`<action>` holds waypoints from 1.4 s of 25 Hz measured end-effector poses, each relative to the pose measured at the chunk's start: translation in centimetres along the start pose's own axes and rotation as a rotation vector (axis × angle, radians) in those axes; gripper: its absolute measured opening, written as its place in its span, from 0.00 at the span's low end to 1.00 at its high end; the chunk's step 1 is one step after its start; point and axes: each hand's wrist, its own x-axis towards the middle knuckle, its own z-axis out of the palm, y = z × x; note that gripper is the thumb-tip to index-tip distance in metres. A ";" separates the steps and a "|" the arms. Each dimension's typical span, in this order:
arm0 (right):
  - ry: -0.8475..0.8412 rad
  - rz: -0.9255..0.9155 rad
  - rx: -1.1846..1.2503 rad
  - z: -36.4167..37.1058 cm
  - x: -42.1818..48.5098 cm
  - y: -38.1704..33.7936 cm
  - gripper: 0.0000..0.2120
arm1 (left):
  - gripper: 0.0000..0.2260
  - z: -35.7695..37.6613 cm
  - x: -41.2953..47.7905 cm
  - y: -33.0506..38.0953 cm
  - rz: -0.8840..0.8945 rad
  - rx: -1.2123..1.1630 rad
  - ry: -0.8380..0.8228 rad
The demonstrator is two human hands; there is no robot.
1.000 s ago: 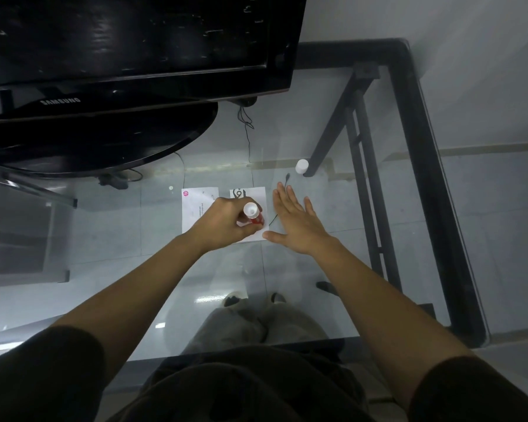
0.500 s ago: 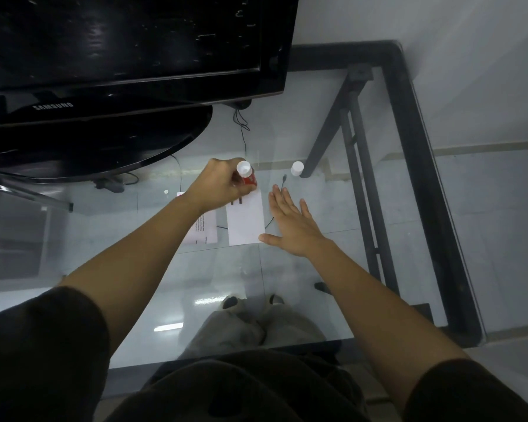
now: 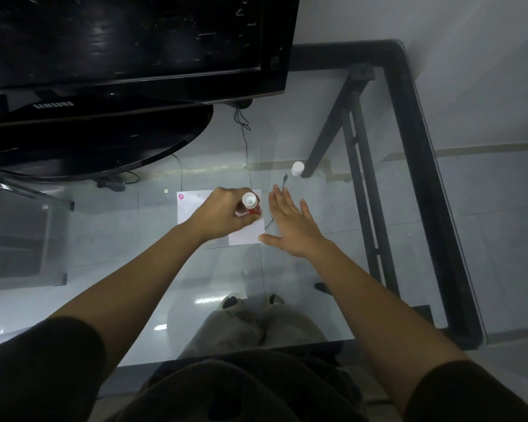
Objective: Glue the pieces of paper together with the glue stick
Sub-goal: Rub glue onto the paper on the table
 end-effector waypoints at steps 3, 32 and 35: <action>-0.002 -0.006 -0.007 -0.1 0.0 0.0 0.43 | 0.12 -0.9 1.8 -0.4 -0.027 0.036 0.040; -0.002 -0.012 -0.111 -0.2 0.1 -0.3 0.35 | 0.09 0.3 -4.8 -0.6 -0.053 -0.022 -0.024; -0.002 -0.001 -0.138 -0.1 0.2 -0.3 0.36 | 0.09 0.0 -4.9 -1.2 -0.108 -0.006 0.056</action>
